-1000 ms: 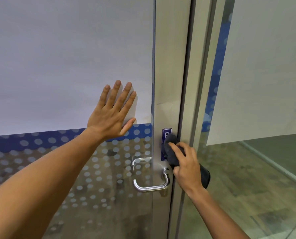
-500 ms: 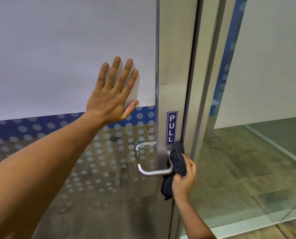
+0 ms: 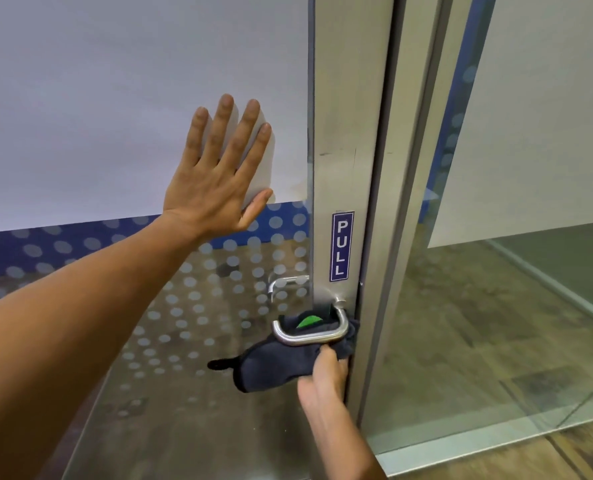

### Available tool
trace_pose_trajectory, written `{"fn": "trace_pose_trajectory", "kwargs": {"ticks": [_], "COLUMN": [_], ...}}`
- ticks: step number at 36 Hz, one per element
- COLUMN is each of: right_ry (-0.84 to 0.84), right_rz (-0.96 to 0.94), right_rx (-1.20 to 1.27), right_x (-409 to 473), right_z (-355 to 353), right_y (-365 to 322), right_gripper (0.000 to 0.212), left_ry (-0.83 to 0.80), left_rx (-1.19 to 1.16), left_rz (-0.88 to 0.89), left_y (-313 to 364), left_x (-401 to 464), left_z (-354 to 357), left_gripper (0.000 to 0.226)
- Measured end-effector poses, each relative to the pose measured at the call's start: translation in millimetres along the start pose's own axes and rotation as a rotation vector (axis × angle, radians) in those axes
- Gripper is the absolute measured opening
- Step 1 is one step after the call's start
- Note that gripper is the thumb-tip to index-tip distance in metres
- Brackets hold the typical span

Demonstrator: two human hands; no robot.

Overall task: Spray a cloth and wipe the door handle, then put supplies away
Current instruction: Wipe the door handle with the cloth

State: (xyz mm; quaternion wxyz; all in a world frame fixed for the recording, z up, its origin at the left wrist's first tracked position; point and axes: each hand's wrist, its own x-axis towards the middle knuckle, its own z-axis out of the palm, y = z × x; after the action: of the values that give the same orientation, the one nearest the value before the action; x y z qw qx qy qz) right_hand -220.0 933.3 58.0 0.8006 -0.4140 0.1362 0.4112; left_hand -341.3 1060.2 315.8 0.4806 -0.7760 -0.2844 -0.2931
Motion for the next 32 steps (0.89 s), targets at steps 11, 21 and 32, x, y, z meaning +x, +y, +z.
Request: {"fn": "trace_pose_trajectory", "kwargs": {"ticks": [11, 21, 32], "right_ry": [-0.377, -0.458, -0.459], "right_rz": [0.184, 0.344, 0.222], "right_rx": [-0.41, -0.21, -0.111], "right_x": [-15, -46, -68], "right_z": [-43, -119, -158], "right_y": [-20, -59, -119], "right_gripper": [0.032, 0.038, 0.03], "left_ry": [-0.022, -0.014, -0.154], "left_rx": [-0.042, -0.077, -0.173], "left_rz": [-0.01, -0.007, 0.03], "left_y": [-1, 0, 11], "left_x": [1, 0, -7], "left_z": [-1, -2, -18], "left_gripper": [0.09, 0.089, 0.089]}}
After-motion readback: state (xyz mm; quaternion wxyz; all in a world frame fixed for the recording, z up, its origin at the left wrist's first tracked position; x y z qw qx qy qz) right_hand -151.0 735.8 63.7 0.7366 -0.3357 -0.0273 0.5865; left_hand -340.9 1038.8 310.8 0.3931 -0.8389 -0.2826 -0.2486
